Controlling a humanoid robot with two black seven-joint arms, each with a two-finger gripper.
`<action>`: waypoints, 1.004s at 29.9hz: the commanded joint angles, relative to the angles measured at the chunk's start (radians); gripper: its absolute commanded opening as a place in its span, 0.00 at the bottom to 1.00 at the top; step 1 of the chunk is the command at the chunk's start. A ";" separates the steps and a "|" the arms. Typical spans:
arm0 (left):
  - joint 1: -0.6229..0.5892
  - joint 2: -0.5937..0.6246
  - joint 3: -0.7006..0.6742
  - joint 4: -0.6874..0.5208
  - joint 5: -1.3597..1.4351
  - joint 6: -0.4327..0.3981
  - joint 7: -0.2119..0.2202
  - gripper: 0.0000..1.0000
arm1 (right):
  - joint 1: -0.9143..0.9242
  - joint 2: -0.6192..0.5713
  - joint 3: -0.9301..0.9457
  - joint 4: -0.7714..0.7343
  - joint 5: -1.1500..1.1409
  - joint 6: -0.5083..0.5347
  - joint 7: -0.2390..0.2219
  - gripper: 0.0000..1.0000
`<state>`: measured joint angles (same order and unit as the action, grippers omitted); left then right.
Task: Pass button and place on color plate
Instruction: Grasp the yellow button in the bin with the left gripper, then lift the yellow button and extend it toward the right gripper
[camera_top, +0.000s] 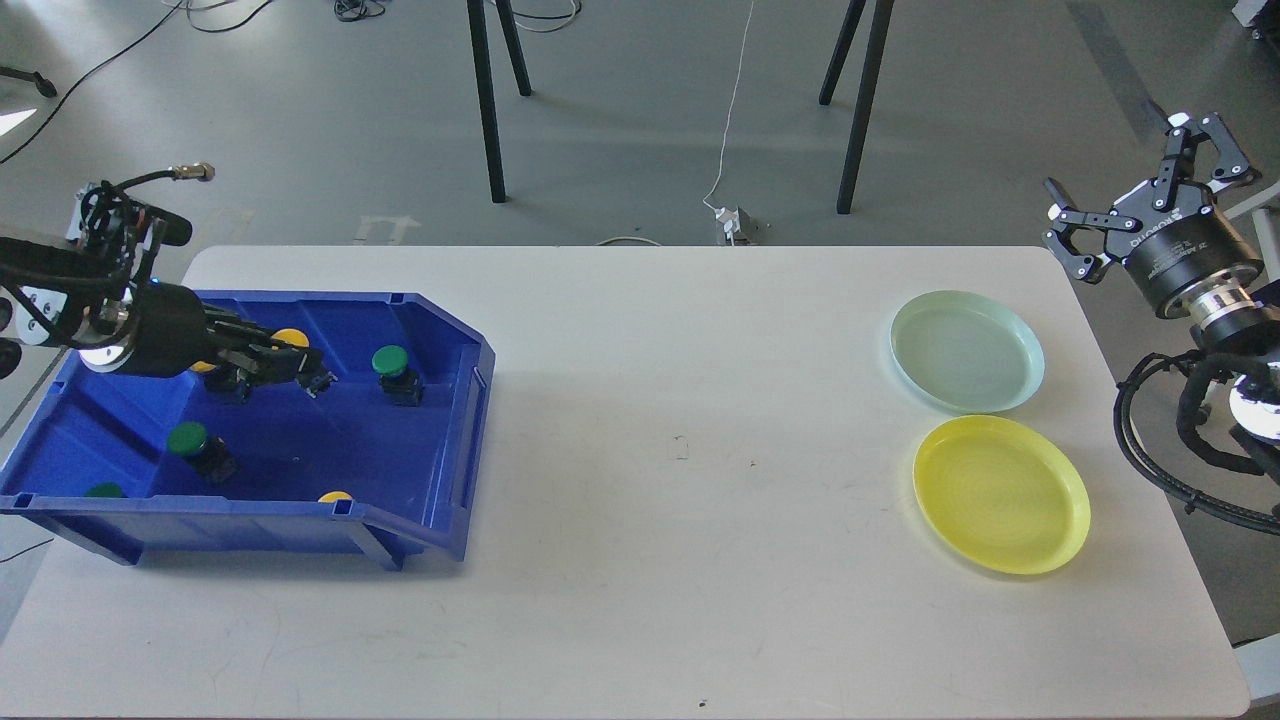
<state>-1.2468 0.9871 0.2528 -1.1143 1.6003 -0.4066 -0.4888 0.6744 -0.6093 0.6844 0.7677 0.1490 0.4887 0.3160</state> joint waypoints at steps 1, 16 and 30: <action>-0.072 0.163 -0.023 -0.195 0.000 0.000 0.000 0.08 | -0.001 0.006 0.001 -0.033 0.001 0.000 0.000 0.99; -0.077 0.086 -0.179 -0.466 -0.569 0.044 0.000 0.08 | -0.021 -0.069 -0.022 0.214 -0.241 0.000 -0.003 0.99; 0.035 -0.384 -0.185 -0.199 -0.674 0.184 0.000 0.09 | -0.193 0.040 -0.029 0.420 -0.266 0.000 -0.127 0.99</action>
<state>-1.2504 0.6686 0.0674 -1.3843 0.9226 -0.2254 -0.4886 0.5050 -0.6307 0.6556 1.1859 -0.1181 0.4887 0.2457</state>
